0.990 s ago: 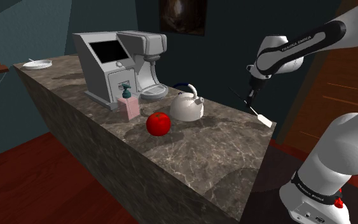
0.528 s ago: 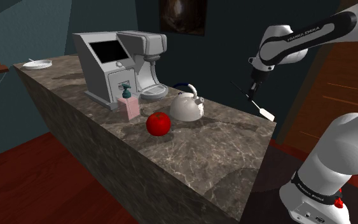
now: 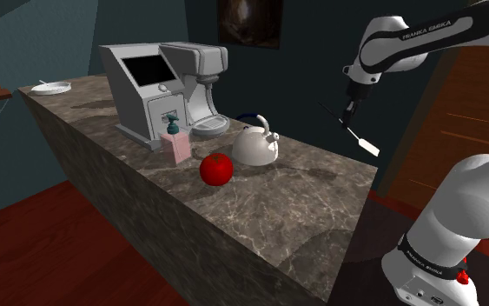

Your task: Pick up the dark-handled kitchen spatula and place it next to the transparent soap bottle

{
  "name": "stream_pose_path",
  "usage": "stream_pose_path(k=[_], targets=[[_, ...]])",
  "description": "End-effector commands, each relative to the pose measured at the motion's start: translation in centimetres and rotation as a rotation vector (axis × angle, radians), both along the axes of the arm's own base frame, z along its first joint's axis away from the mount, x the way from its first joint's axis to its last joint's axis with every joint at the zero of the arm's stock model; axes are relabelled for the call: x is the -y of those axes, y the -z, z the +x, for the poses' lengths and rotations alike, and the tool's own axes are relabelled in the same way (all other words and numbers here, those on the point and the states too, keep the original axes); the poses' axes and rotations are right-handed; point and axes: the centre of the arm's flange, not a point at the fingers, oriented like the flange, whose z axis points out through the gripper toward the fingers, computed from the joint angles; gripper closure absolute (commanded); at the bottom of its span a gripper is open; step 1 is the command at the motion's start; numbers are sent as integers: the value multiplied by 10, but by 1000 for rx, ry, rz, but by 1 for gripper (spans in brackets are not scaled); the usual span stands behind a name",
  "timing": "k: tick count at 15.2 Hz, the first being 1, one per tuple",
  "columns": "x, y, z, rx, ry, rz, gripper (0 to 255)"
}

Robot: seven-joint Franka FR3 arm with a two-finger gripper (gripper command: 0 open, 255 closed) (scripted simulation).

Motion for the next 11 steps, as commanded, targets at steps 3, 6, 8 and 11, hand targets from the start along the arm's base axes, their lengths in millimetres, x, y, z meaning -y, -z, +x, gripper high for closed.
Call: stream_pose_path(k=[3, 6, 8, 11], targets=[[1, -21, 0, -1, 0, 0, 255], [1, -37, 0, -1, 0, 0, 255], [1, -47, 0, -1, 0, 0, 255], [1, -63, 0, -1, 0, 0, 255]])
